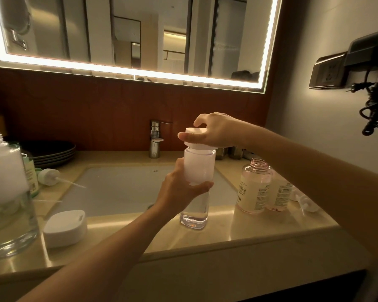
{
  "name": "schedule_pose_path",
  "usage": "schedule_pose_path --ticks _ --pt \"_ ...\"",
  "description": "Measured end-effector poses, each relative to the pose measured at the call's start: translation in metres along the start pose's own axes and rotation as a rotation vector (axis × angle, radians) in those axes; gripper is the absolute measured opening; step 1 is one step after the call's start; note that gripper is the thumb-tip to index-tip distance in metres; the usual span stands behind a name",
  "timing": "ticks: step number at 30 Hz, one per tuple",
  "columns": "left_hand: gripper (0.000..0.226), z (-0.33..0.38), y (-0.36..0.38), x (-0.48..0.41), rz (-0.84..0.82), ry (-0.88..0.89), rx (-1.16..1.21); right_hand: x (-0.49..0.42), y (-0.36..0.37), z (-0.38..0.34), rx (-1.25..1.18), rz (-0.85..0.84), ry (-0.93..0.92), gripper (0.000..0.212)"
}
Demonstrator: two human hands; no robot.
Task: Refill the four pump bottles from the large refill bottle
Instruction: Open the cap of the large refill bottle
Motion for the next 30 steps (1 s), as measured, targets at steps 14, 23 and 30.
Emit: schedule_pose_path --ticks 14,23,30 --pt "0.073 0.0016 -0.0001 0.0008 -0.001 -0.004 -0.004 0.0010 -0.0019 -0.0018 0.037 0.054 0.008 0.074" --pt "0.074 0.0012 0.0009 0.0001 -0.003 -0.008 0.006 0.0019 0.0025 -0.0021 -0.362 -0.151 0.015 0.066" --pt "0.073 -0.0008 0.0005 0.0002 -0.006 -0.005 0.010 -0.0005 0.0045 0.0015 -0.010 -0.051 0.134 0.076"
Point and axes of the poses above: each hand's wrist, its own x-axis away from the middle knuckle, its own y-axis out of the palm, z = x × y, the point moved 8 cm from there along -x, towards the middle knuckle, and after that the axes turned 10 degrees about -z, right-handed, at the moved point
